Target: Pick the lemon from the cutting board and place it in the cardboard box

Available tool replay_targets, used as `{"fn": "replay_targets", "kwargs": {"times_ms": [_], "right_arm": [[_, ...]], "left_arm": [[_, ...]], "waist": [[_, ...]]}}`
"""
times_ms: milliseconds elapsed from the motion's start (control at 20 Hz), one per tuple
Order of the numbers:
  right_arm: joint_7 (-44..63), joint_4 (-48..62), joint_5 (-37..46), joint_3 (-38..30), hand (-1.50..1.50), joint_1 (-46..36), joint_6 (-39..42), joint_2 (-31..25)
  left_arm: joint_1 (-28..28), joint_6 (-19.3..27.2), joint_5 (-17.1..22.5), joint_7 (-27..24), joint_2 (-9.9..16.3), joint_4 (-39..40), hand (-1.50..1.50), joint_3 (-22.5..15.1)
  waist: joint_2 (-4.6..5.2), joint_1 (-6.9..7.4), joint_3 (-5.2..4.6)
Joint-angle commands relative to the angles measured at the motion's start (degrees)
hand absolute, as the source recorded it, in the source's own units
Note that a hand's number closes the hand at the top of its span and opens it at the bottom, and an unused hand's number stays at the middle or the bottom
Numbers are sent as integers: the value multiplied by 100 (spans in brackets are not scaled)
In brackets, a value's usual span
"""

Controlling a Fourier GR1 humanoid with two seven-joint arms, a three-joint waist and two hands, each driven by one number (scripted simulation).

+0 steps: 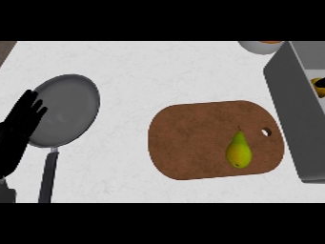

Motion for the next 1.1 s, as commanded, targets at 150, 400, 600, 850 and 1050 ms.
{"fn": "replay_targets", "kwargs": {"times_ms": [150, 400, 600, 850, 1050], "right_arm": [[-837, -175, -508, -321, -150, 140, -904, 196], [-1306, -918, -1384, -1171, -150, 348, -2125, 349], [-1361, -1545, -1856, -1420, -150, 496, -2262, 427], [-1444, -2520, -2567, -1727, -150, 1436, -1579, 54], [-1430, -3846, -3157, -1921, -150, 2486, -1330, 477]], "left_arm": [[52, -232, 19, -334, 10, 347, 0, 32], [-145, -56, 105, 165, 103, 77, 0, 94], [112, 44, -70, -109, -62, 152, 0, 64], [433, 101, -145, 49, -171, -394, 0, -90], [237, -115, 83, 39, 89, -151, 0, 182]], "waist": [[1, -11, -4], [-38, -109, 5], [-60, -150, -8], [-67, -139, -8], [-67, -186, -11]]}}
